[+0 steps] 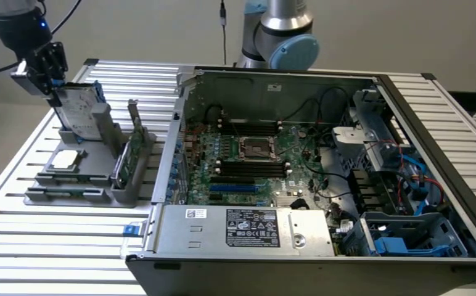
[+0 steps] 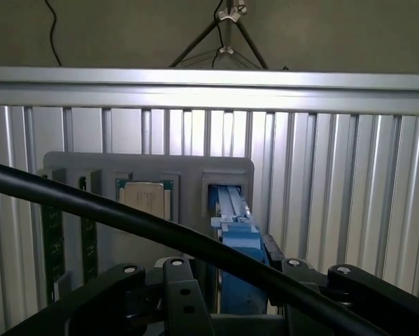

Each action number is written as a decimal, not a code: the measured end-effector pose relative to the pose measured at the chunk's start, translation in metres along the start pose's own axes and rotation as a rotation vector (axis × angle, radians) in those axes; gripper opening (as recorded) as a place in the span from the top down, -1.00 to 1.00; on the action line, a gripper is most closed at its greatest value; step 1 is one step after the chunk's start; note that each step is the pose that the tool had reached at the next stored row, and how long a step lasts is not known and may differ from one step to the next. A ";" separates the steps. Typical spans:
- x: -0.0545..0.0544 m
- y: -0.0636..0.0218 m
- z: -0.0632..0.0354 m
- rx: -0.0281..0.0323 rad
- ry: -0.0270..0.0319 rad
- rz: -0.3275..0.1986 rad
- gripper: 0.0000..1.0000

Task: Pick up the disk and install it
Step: 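Pick up the disk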

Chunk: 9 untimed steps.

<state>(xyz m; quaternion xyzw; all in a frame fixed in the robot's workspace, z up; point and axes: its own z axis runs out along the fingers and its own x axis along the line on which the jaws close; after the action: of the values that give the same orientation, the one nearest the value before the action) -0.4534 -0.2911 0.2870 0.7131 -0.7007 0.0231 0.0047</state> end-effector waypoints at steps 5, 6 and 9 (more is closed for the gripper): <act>-0.001 -0.0017 0.0004 -0.0065 -0.0001 0.001 0.06; -0.002 -0.0017 0.0004 -0.0075 -0.0001 0.001 0.06; -0.003 -0.0017 0.0003 -0.0114 -0.0001 0.002 0.06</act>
<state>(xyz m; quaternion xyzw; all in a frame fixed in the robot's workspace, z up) -0.4517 -0.2880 0.2866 0.7123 -0.7016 0.0191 0.0087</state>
